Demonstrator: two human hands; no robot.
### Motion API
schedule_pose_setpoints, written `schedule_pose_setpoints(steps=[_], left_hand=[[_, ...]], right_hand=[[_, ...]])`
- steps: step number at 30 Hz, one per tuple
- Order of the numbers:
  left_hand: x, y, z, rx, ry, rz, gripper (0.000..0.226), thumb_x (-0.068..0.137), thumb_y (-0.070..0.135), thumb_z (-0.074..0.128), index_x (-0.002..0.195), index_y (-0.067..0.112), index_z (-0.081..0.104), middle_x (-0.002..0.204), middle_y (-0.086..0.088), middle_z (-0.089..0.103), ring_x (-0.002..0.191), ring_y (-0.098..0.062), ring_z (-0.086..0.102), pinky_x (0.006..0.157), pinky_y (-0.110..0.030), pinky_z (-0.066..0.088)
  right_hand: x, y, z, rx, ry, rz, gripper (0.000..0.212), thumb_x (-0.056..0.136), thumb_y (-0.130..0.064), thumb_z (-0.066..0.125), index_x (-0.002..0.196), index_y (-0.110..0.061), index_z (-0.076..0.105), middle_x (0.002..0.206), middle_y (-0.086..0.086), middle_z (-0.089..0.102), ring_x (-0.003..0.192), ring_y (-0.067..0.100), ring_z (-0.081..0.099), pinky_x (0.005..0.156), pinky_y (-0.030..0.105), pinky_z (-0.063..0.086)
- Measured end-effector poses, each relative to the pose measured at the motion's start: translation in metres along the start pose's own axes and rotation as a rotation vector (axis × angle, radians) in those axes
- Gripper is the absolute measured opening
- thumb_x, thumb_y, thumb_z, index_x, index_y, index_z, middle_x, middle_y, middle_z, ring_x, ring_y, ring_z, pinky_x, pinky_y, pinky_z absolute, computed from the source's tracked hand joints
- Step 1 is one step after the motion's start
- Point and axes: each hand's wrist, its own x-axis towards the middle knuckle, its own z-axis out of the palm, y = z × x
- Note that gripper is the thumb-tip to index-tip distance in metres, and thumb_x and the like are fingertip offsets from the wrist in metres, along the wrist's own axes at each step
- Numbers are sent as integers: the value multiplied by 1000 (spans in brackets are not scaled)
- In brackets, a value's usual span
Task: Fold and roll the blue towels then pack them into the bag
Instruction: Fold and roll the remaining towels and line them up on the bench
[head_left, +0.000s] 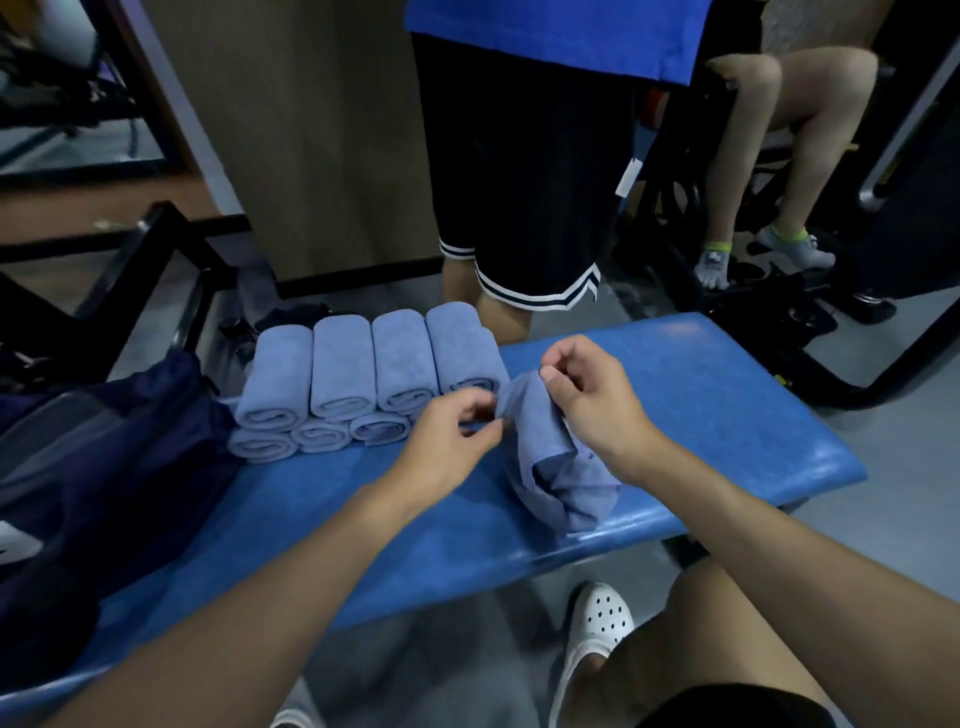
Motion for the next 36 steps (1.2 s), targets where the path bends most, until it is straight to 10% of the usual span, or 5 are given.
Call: schedule_pose_setpoints(steps=[10, 19, 25, 31, 36], left_hand=[[-11, 41, -60, 70, 138, 84, 9, 96, 17, 64, 95, 23, 70, 84, 10, 69, 74, -2, 61, 73, -16, 48], [-30, 31, -85, 274, 63, 11, 18, 97, 28, 61, 83, 28, 71, 74, 7, 70, 66, -7, 60, 70, -32, 52], [-46, -34, -93, 425, 20, -182, 18, 100, 21, 57, 92, 15, 72, 94, -3, 72, 91, -20, 66, 87, -39, 52], [-49, -67, -84, 416, 13, -451, 66, 93, 40, 66, 148, 12, 42, 144, -5, 53, 134, -23, 48, 112, -38, 39], [-47, -69, -80, 508, 48, -441, 13, 89, 43, 69, 92, 31, 72, 78, 17, 67, 85, -11, 64, 97, -48, 48]], right_hand=[[13, -33, 11, -14, 2, -68, 12, 98, -4, 50, 89, -9, 56, 70, -7, 54, 63, 2, 47, 63, 17, 41], [17, -14, 34, -268, -61, -40, 14, 94, -4, 53, 86, -14, 60, 79, -4, 58, 69, 6, 49, 68, 21, 41], [-5, 39, 35, -697, -275, 173, 25, 91, -25, 59, 115, -17, 61, 112, 5, 49, 104, 28, 54, 94, 46, 46], [-22, 68, 35, -813, -355, 422, 33, 80, -47, 63, 87, -18, 48, 99, 11, 53, 101, 31, 53, 81, 35, 46], [-25, 81, 36, -802, -212, 466, 21, 88, -24, 60, 74, -11, 52, 83, 13, 61, 83, 29, 54, 68, 28, 41]])
